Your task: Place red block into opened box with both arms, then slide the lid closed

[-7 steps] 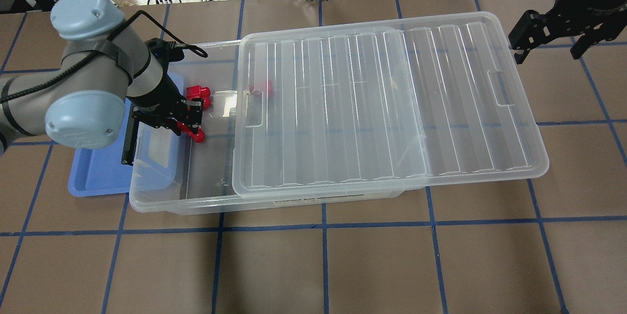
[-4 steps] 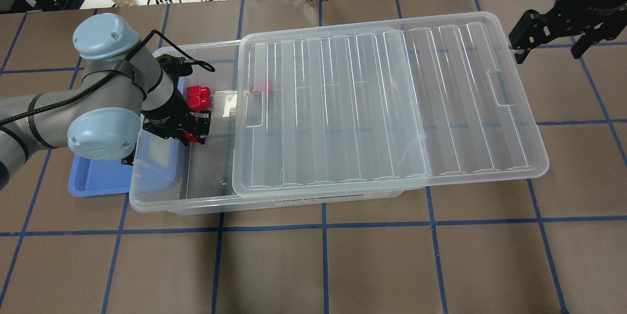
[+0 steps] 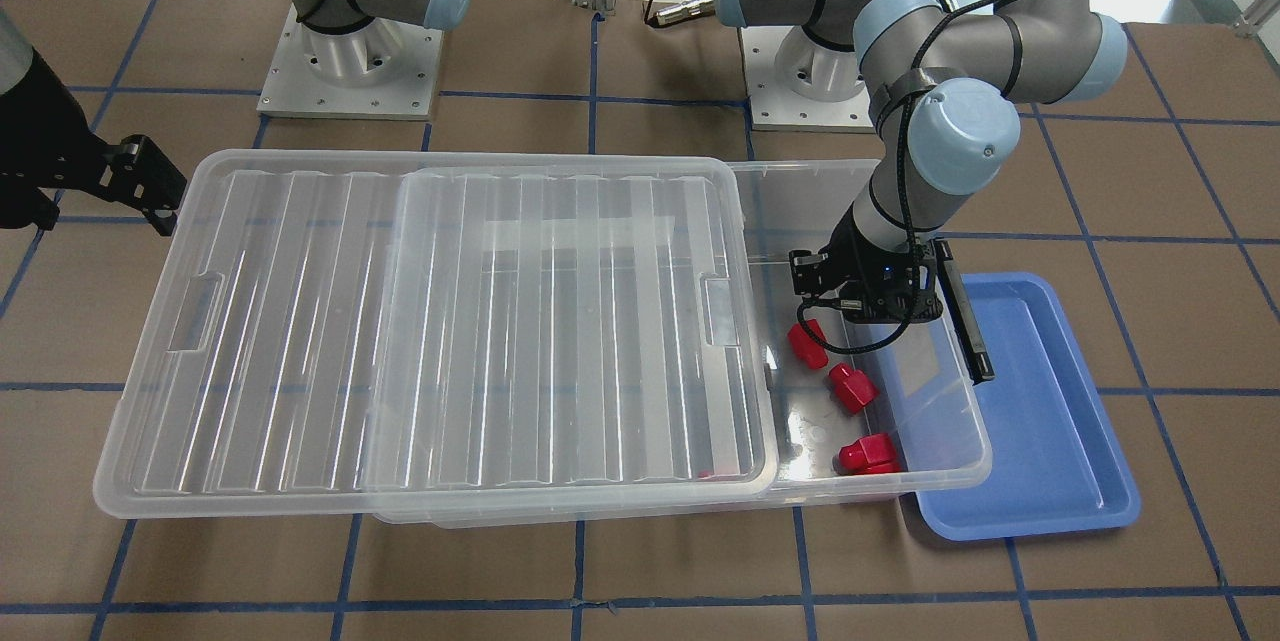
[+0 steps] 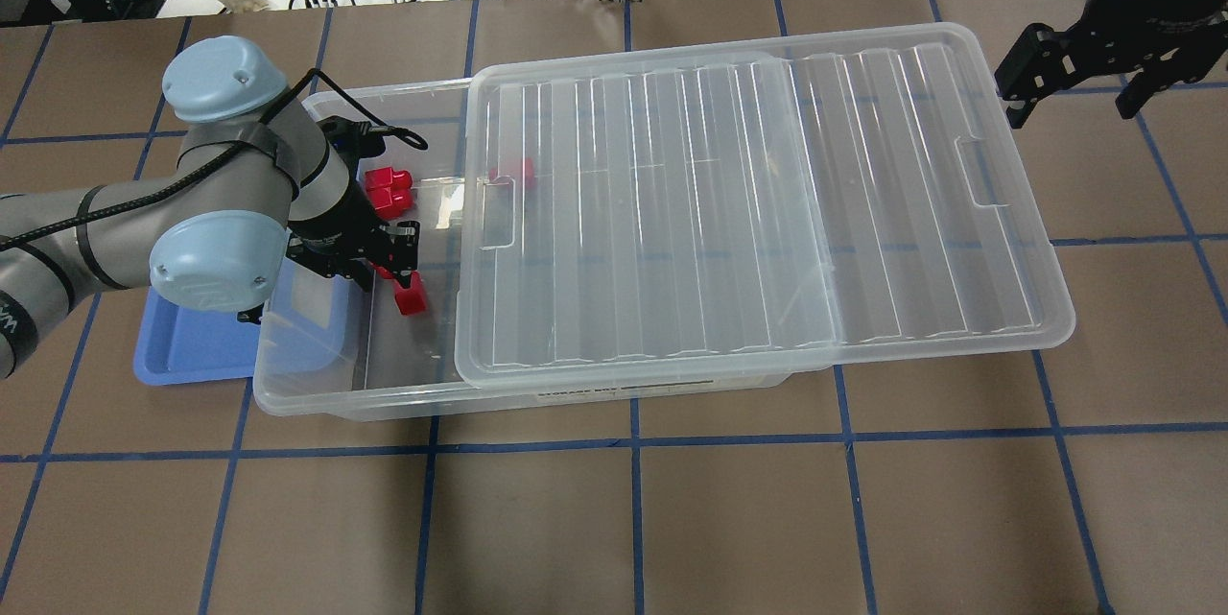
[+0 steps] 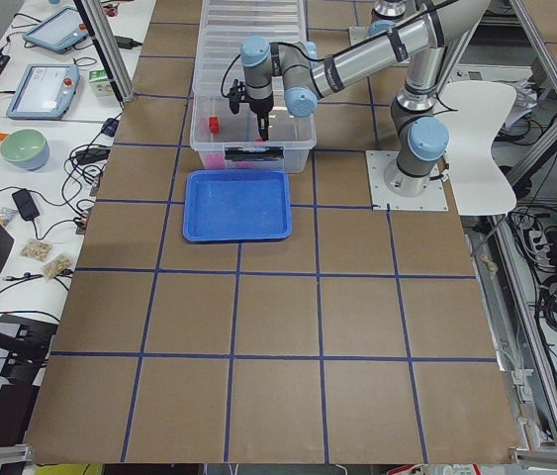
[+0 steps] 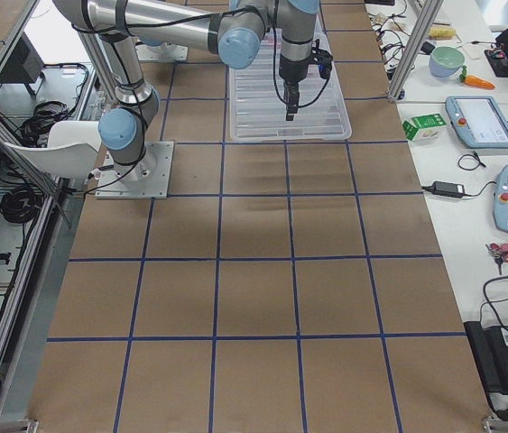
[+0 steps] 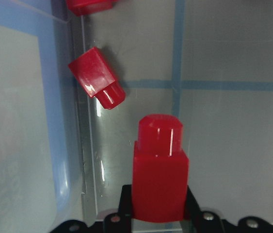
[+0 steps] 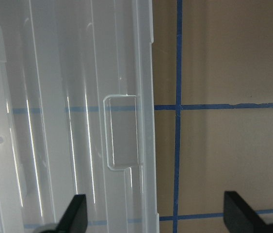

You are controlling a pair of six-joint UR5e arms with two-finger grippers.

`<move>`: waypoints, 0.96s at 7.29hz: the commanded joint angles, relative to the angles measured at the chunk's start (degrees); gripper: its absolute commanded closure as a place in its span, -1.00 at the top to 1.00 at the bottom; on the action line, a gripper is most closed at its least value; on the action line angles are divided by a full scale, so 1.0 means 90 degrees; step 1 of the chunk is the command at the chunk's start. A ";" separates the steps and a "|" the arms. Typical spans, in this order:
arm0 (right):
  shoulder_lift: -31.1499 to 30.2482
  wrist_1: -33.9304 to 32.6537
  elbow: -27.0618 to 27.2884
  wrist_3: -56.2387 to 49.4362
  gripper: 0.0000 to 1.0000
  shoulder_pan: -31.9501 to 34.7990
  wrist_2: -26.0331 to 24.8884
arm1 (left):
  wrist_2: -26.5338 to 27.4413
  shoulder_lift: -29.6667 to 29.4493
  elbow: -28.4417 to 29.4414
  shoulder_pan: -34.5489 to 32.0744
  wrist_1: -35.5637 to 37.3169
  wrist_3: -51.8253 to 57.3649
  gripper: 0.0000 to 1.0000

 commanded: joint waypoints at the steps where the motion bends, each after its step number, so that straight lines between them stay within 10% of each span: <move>1: -0.0032 0.0056 0.0008 -0.0036 1.00 0.0000 0.0030 | 0.0018 -0.0001 0.0039 0.0000 0.0025 -0.0007 0.17; 3: -0.0013 0.0065 0.0008 -0.0076 1.00 -0.0010 -0.0009 | 0.0028 0.0135 0.0068 0.0000 0.0054 -0.0007 0.26; 4: 0.0026 0.0056 0.0008 -0.0085 1.00 -0.0019 0.0040 | 0.0038 0.0261 0.0232 -0.0019 0.0045 -0.0017 0.76; 7: 0.0231 -0.0071 0.0017 -0.0095 1.00 -0.0253 -0.0009 | 0.0057 0.0428 0.2121 -0.0194 -0.2182 -0.0348 1.00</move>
